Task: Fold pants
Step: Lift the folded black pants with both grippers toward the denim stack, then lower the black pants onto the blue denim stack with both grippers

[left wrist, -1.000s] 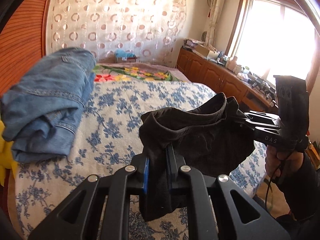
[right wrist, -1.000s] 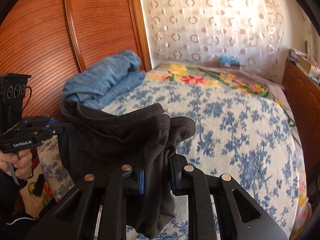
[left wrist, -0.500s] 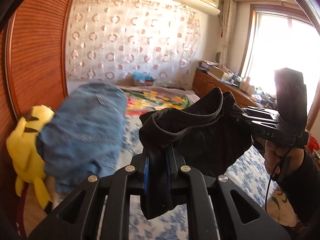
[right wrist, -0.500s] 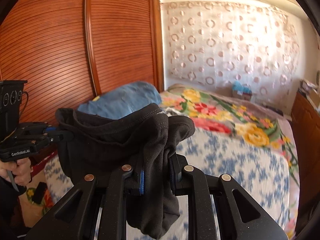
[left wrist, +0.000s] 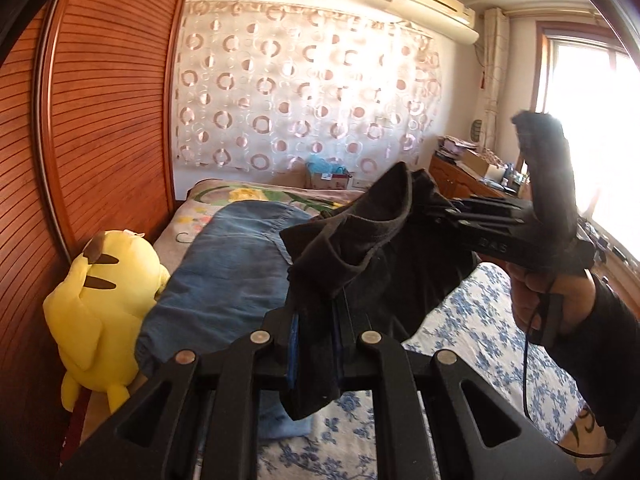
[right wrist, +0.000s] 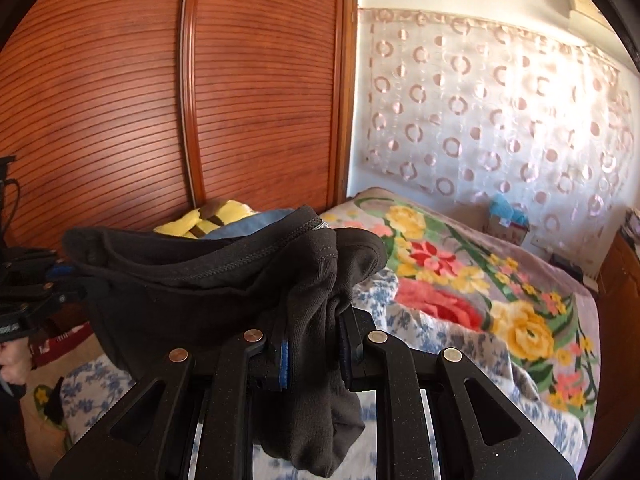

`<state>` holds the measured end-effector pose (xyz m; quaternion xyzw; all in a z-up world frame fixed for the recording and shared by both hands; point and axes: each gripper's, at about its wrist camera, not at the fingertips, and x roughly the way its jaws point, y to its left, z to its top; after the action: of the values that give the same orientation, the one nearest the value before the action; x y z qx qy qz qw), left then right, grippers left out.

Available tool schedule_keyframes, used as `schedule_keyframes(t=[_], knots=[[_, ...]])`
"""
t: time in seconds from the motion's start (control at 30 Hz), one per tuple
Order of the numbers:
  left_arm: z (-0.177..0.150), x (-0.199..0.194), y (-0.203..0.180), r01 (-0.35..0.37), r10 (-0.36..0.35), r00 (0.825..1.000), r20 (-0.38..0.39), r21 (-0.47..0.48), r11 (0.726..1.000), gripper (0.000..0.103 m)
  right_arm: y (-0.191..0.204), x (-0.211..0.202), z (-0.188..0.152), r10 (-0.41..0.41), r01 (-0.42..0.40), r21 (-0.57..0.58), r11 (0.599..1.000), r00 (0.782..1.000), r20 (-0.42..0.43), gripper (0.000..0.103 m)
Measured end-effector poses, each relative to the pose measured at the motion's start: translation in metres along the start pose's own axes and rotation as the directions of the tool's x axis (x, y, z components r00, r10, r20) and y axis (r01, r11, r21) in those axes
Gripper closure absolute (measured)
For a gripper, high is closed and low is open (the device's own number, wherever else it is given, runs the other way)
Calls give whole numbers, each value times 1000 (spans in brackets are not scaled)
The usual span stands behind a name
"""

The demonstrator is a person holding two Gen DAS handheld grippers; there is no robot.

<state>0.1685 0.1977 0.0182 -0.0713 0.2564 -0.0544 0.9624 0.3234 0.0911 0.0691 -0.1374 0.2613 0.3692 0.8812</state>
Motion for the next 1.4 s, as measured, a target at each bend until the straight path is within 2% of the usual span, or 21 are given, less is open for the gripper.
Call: schedule_keyframes(t=[0.33,0.67,0.77,0.8,0.9,0.97,1.0,1.03,1.07,1.17,1.4], knots=[[7,16,38,-47,45,999,-22,-83,995,93,19,82,47,42,-49,-113,992,997,-58,87],[-4,29,70,-124,115,991,-65,-164,979,93,41,150,66,95,-116,-169,979,988,-125,87],[-8,31,76,-135,123,990,-75,-185,973,90,46,163,69,100,-121,-165,979,987,-127,81],[-10,31,79,-139,126,989,-79,-193,971,89,48,166,71,103,-123,-160,980,987,-126,74],[-15,30,82,-154,139,986,-88,-196,969,81,49,168,74,106,-121,-127,985,987,-118,71],[-17,29,80,-159,144,985,-92,-185,970,72,46,161,73,98,-109,-115,987,991,-93,66],[-17,28,79,-161,147,985,-90,-179,971,61,42,156,72,95,-102,-100,990,993,-77,58],[-18,28,77,-164,151,984,-90,-172,971,59,38,153,73,91,-97,-87,991,994,-66,51],[-18,27,76,-172,158,983,-91,-162,972,59,34,150,72,85,-89,-72,993,995,-58,49],[-20,22,68,-186,176,981,-82,-134,973,59,21,140,66,71,-75,-50,996,995,-67,48],[-27,8,48,-142,138,990,-40,-121,982,58,-4,105,40,86,-84,36,996,994,-60,47]])
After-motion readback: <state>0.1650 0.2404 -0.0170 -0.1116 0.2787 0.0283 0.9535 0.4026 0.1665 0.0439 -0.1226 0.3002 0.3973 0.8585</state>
